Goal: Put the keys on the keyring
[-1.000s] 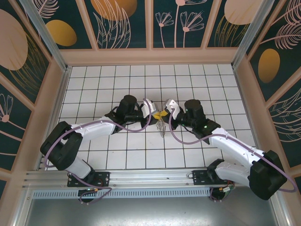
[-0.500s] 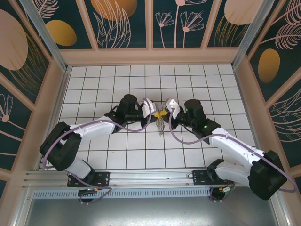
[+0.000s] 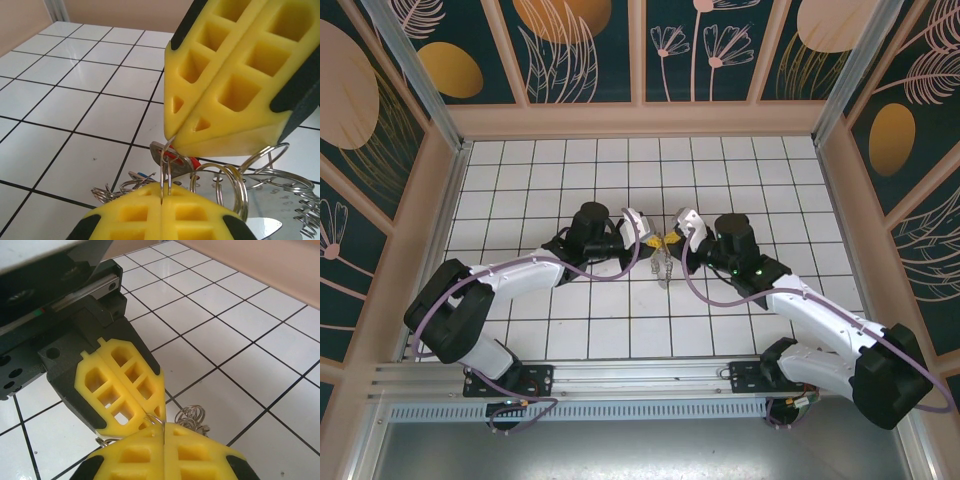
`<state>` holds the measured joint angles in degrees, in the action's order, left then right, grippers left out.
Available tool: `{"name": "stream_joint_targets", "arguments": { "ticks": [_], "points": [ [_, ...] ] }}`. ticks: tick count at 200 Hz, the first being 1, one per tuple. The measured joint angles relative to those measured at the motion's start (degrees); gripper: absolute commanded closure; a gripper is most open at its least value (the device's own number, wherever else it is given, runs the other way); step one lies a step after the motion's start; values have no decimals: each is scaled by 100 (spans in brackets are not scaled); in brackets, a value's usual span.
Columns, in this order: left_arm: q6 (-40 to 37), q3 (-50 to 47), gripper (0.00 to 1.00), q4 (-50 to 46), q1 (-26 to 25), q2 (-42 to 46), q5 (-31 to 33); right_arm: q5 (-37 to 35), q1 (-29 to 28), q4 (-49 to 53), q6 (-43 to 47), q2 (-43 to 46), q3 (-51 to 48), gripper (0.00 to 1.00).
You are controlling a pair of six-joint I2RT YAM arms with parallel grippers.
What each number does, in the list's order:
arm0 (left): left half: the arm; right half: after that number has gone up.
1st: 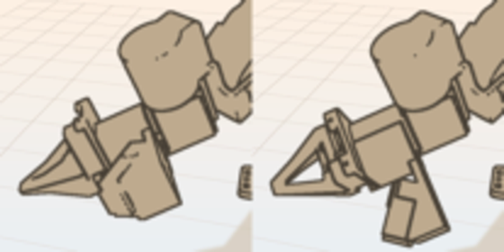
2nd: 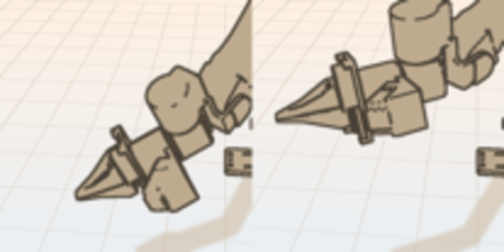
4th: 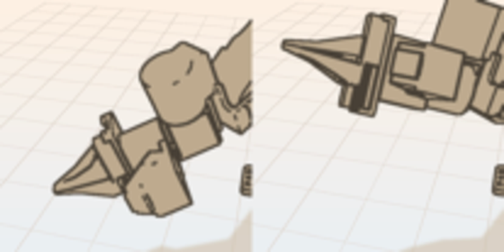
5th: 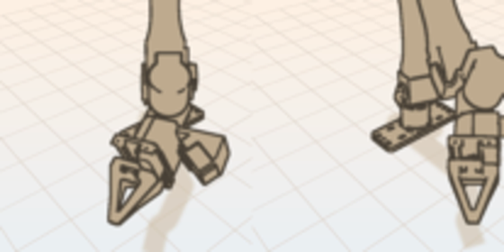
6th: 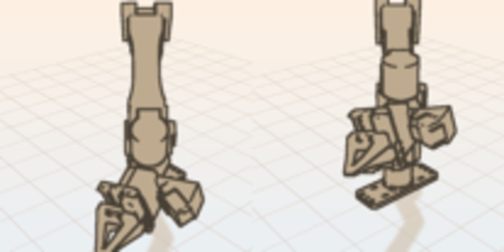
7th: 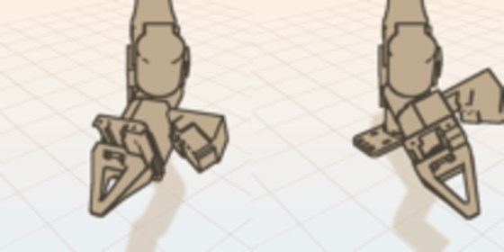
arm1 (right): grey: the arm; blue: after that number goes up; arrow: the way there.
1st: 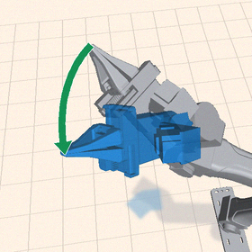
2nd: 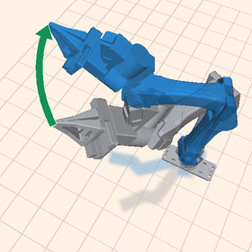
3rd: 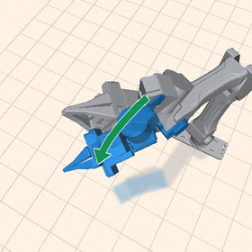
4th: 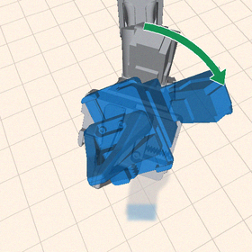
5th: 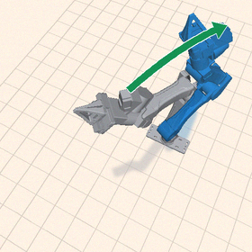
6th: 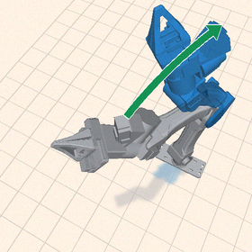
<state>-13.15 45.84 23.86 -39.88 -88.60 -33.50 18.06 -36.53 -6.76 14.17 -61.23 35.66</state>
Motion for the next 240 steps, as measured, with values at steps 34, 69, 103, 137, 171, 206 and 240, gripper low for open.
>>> {"name": "stream_joint_targets", "arguments": {
  "ticks": [34, 69, 103, 137, 171, 206, 240],
  "points": [
    [7, 0, 84, 22, 0, 0, -2, 92, 0, 9, 7, -72, 96, 100],
    [-9, 2, 80, 15, 0, 0, -4, 195, 0, 13, 39, -212, 142, 100],
    [-26, 31, 81, -11, 0, 0, -4, 262, 0, 31, 59, -308, 181, 100],
    [-52, 70, 85, -52, 0, 0, -7, 262, 0, 42, 111, -308, 212, 100],
    [-127, 87, 84, -109, 0, -7, -2, 256, 0, 57, 157, -310, 223, 100],
    [-181, 90, 82, -151, 0, -7, 24, 251, 0, 57, 157, -308, 223, 100],
    [-201, 111, 84, -175, 0, -7, 61, 249, 0, 52, 157, -306, 223, 100]
  ]
}}
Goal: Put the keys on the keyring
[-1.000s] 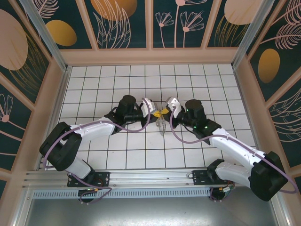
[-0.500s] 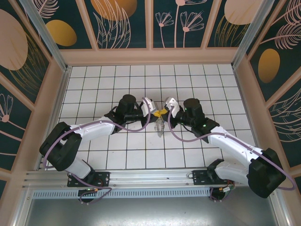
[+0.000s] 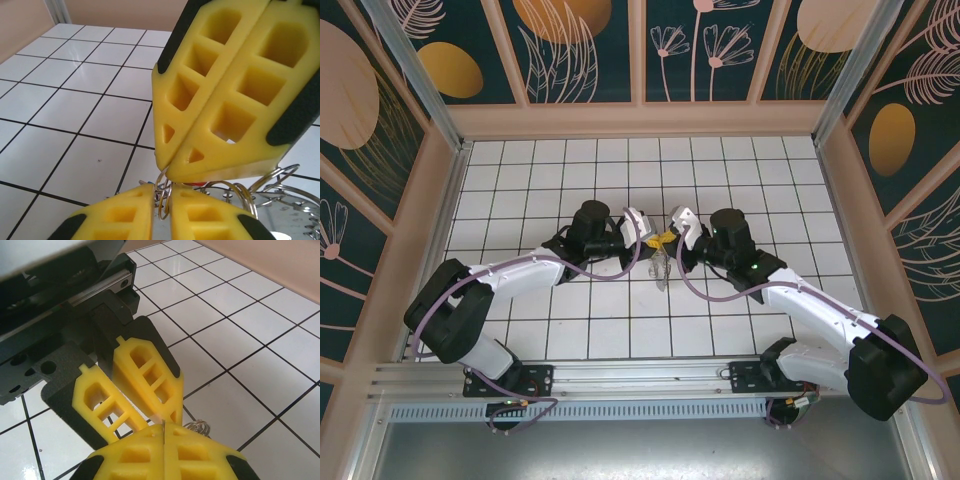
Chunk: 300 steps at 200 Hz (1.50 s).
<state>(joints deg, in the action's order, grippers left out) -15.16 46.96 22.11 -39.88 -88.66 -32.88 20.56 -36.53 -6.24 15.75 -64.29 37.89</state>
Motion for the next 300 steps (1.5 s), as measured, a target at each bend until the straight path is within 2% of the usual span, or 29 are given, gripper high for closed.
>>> {"name": "stream_joint_targets", "arguments": {
  "ticks": [87, 130, 182, 236, 300],
  "points": [
    [-85, 42, 78, -52, 0, -13, 74, -83, 0, 0, 0, 7, 0, 100],
    [-103, 42, 78, -68, 0, -13, 107, -83, 0, 2, 0, 7, 0, 100],
    [-118, 68, 83, -101, 0, -22, 107, -109, 0, 2, -2, 20, -2, 100],
    [-142, 107, 100, -127, -7, -35, 94, -391, -2, -2, -4, 160, -92, 100],
    [-15, 105, 100, 35, -11, -79, 127, -723, -35, -107, -7, 212, -179, 100]
  ]
}}
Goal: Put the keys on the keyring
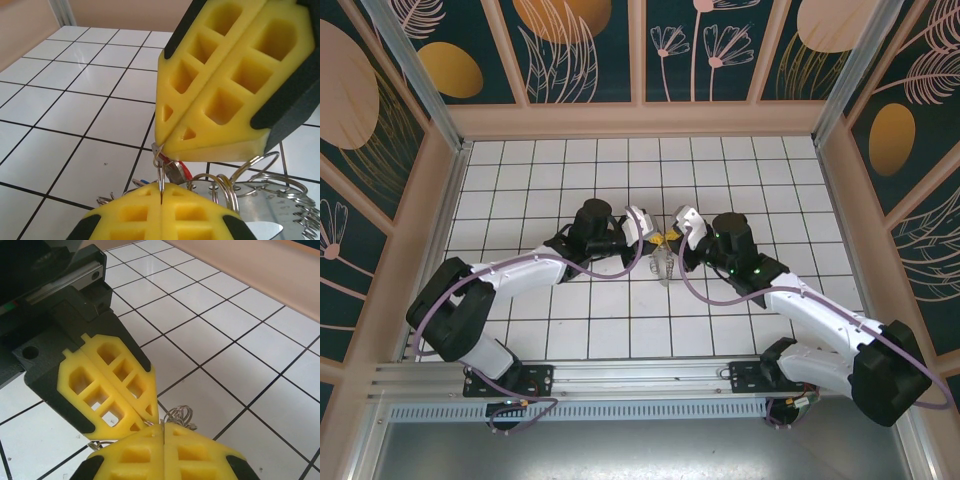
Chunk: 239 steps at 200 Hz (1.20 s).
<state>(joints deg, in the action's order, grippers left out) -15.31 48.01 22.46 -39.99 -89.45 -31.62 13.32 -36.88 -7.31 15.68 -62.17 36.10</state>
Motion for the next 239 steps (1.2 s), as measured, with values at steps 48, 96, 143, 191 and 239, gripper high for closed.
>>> {"name": "stream_joint_targets", "arguments": {
  "ticks": [48, 96, 143, 191, 239],
  "points": [
    [44, -11, 94, 96, 2, -9, 2, 74, 2, -140, 2, 0, -26, 100],
    [39, -11, 82, 87, 2, -9, -2, 326, 2, -140, 7, 4, -26, 100],
    [37, -11, 85, 76, 2, -9, -9, 428, 2, -138, 94, 4, -24, 100],
    [-26, -11, 100, 0, -4, -9, -109, 387, 2, -114, 111, 4, -24, 100],
    [-17, -15, 100, 50, -4, -9, -66, 129, 2, -98, 35, 55, -46, 100]
  ]
}}
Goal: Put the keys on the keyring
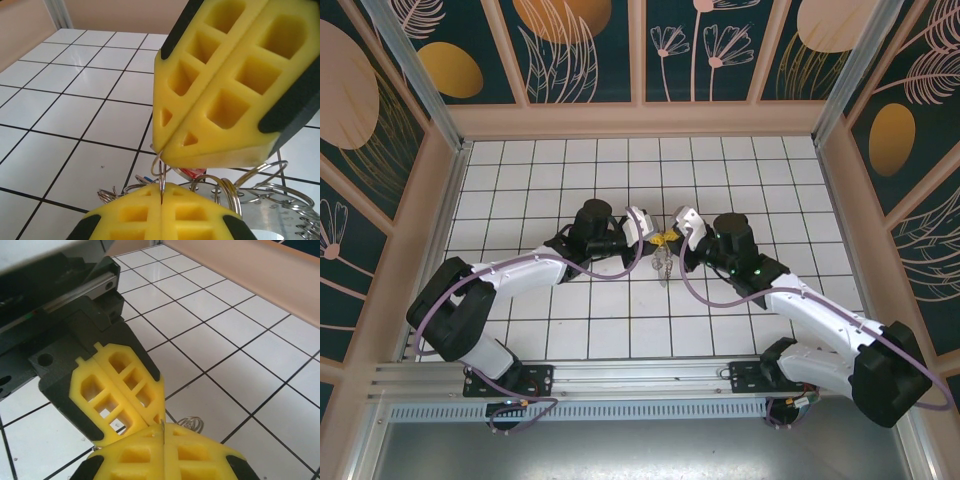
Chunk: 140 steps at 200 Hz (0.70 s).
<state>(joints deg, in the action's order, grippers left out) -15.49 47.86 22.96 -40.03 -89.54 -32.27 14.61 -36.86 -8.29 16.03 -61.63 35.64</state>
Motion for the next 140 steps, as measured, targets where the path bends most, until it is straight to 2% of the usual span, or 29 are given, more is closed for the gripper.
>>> {"name": "stream_joint_targets", "arguments": {
  "ticks": [68, 121, 140],
  "points": [
    [66, -76, 100, 85, 0, -11, 2, 17, 17, -7, -271, 11, -66, 100],
    [83, -83, 87, 79, 0, -11, 0, 304, 76, -57, -289, -48, -66, 100],
    [76, -83, 85, 74, 0, -11, 0, 389, 76, -76, -286, -59, -66, 100]
  ]
}}
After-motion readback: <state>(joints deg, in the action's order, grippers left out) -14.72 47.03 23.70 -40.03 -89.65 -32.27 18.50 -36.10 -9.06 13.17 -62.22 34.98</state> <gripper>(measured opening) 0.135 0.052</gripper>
